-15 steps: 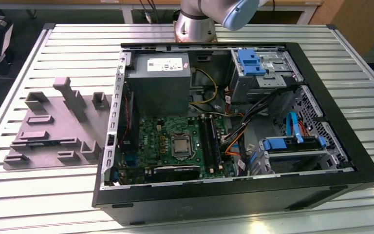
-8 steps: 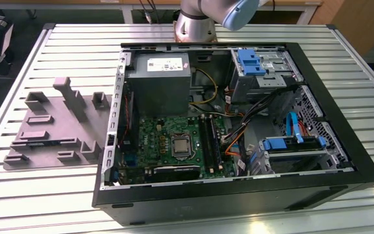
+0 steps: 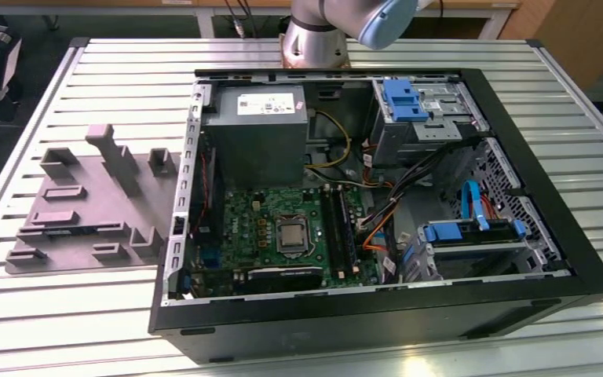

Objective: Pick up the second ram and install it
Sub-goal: 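Pick up the second ram and move it above second insertion slot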

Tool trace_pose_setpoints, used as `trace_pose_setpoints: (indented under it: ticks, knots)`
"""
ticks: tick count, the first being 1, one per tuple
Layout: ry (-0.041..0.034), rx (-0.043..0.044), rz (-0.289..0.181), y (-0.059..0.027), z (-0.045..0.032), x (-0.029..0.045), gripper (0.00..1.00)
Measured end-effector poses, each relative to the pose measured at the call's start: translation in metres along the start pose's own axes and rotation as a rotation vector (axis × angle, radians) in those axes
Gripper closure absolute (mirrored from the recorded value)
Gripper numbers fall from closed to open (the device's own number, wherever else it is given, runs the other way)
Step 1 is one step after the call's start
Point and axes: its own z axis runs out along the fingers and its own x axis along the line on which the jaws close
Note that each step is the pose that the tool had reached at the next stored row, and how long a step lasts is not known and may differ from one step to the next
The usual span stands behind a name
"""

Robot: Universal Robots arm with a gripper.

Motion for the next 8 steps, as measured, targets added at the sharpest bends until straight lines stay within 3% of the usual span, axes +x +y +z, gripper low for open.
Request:
trace_pose_setpoints:
  ticks: [1,8]
  knots:
    - [0.0020,0.0003,-0.048,-0.0001,0.0000,0.0000,0.89]
    - [0.0072,-0.0008,-0.167,-0.0001,0.0005,0.0000,0.89]
